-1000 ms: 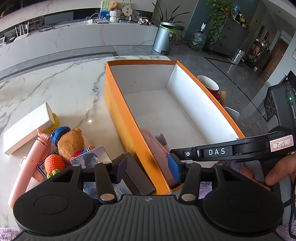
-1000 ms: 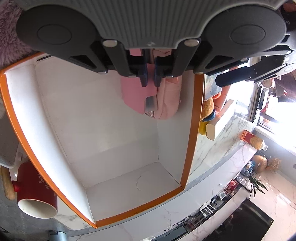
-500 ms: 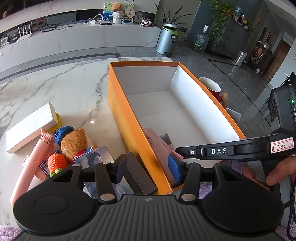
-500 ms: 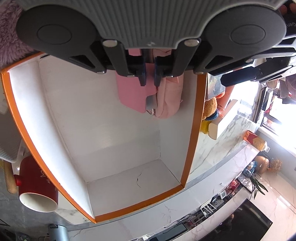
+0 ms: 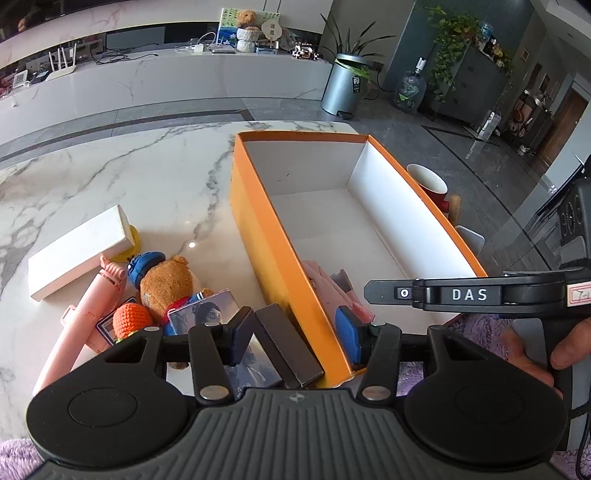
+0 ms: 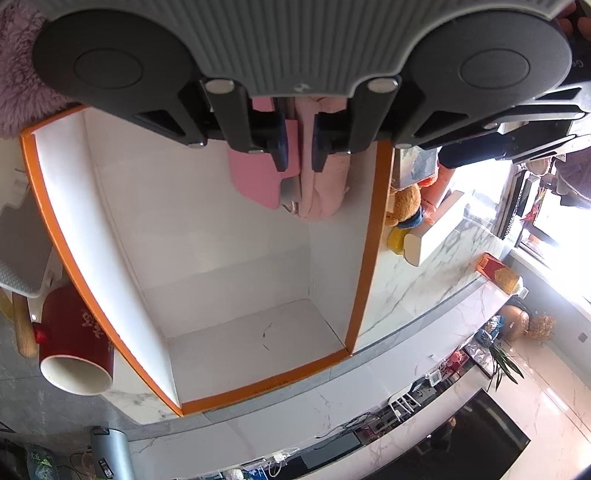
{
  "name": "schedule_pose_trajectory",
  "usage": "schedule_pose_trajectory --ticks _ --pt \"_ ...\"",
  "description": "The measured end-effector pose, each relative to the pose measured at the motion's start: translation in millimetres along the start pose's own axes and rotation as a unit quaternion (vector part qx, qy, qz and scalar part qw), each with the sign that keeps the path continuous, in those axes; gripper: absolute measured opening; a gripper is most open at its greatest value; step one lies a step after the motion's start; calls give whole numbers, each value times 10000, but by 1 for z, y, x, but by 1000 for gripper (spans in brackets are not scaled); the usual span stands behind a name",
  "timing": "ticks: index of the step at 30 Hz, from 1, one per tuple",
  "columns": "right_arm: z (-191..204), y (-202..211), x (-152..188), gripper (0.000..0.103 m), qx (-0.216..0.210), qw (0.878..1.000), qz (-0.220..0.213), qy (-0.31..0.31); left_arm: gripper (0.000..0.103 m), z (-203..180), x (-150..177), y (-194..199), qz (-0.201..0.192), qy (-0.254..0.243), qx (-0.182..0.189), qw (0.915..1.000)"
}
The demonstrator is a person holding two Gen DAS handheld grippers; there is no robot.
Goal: Organize objects
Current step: 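Move both tools back to the pile beside the orange box, then grasp the brown PHOTO CARD box upright with the left tool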
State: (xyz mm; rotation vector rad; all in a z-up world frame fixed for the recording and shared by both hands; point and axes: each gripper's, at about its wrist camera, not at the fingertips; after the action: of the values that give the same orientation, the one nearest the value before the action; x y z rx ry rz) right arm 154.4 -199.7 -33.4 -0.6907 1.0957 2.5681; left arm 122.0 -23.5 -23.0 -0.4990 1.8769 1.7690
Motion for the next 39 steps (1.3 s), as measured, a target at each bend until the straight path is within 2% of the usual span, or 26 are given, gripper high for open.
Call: schedule_pose_trajectory --ticks 6,10,14,20,25,31,34,39 --pt "41 9 5 22 -333 9965 -133 758 58 25 8 14 44 369 -219 9991" --pt "68 6 16 22 -471 9903 -30 1307 58 39 18 17 100 537 -345 9979" --pt "86 -8 25 23 -438 9836 182 1740 58 55 26 10 177 876 -320 9955" --pt "97 -28 31 21 -54 9745 404 2206 60 75 30 -13 411 1464 -206 9881" --pt "107 -47 36 13 227 9574 611 2812 60 82 30 -30 643 1682 -22 9837" --pt "112 -70 41 4 659 9373 859 3312 66 86 32 -52 928 1804 113 9791" --pt "113 -78 44 3 871 9268 943 3529 74 92 34 -60 1014 1957 285 9750" --pt "111 -86 48 3 848 9233 1101 3582 80 95 34 -70 1070 2104 512 9704"
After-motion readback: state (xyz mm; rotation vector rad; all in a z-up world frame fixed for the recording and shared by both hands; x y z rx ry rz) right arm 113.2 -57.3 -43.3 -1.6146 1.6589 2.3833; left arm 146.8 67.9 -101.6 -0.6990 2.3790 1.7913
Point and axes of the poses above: each gripper's, at about its wrist camera, not at the fingertips, and y roughly against the way its jaws point, z to its left, x to its underside, and after that the axes turned 14 degrees about -x, right-handed
